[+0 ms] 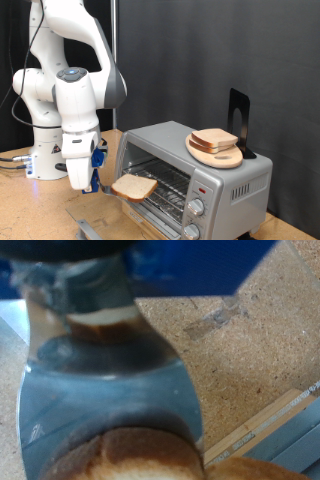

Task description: Make a piece of toast with the oven

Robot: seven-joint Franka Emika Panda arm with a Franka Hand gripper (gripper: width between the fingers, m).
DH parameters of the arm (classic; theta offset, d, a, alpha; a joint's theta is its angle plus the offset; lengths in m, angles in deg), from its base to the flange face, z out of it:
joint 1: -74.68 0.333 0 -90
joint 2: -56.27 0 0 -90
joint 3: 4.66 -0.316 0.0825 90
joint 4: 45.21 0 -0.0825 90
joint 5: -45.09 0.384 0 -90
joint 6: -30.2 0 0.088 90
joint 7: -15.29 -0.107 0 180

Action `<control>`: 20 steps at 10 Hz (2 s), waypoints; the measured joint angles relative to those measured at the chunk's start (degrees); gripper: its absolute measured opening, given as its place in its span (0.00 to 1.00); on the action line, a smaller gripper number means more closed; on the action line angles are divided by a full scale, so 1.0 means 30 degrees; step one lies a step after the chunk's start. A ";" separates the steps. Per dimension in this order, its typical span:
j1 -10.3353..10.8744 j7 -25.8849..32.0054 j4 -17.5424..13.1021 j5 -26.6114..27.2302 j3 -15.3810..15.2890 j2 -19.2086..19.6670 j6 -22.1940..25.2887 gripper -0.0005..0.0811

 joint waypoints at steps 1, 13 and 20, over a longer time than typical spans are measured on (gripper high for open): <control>0.0002 -0.0082 -0.0058 0.0000 -0.0056 0.0000 0.0033 0.34; 0.1476 -0.0541 -0.0221 0.2087 -0.0860 -0.0888 0.0737 0.34; 0.1201 -0.1475 -0.0233 0.0920 -0.0866 -0.0960 0.1363 0.34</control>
